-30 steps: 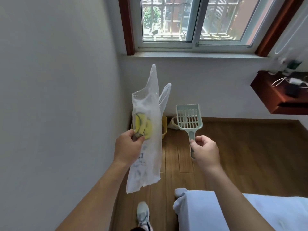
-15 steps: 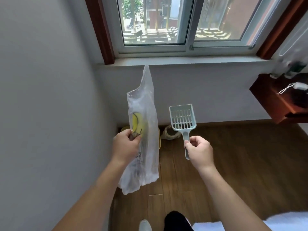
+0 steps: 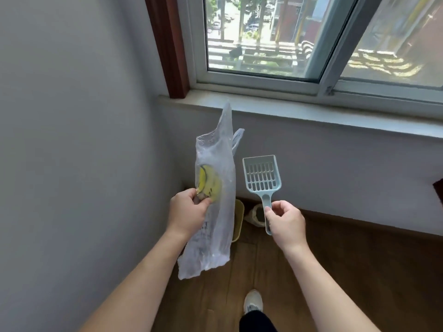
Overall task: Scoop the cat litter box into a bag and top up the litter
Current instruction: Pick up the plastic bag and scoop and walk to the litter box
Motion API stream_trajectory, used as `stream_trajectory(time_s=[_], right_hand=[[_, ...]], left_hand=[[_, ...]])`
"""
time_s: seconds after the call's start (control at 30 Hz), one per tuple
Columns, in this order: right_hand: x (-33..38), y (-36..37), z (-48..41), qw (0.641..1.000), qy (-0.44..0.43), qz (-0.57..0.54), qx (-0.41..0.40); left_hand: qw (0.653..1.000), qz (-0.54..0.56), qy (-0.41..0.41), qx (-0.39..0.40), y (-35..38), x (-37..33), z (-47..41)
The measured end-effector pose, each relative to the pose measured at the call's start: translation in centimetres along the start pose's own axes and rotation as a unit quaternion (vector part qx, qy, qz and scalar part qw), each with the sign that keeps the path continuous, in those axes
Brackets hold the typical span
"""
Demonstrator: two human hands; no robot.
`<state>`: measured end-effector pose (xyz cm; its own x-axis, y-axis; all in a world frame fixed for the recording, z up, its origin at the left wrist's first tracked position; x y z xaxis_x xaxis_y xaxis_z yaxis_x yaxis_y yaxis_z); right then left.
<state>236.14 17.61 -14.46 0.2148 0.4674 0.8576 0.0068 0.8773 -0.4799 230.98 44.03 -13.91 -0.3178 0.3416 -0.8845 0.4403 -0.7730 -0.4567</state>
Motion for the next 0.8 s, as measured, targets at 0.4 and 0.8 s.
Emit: stream_trajectory(time_s=[0.4,0.8], right_hand=[[1.7,4.9,-9.2,0.993,-0.029,0.062,0.099],[-1.1,11.2,-13.9,0.983,-0.057,0.089,0.149]], left_hand=[[0.990,-0.024,-0.085,-0.112,0.6,1.9,-4.1],[0.976,-0.050,-0.122,-0.172,1.7,7.3,-7.5]])
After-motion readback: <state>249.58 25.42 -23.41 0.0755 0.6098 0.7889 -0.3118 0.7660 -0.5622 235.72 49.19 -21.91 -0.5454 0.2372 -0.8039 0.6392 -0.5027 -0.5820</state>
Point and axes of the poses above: each hand's wrist, its own z-axis away from the middle knuckle, its own y-axis out of the palm, x = y × z, the point moved 8 cm from there along -z, towards the middle knuckle, and after that the axes turned 4 degrees about -x, right-handed, at the moved point
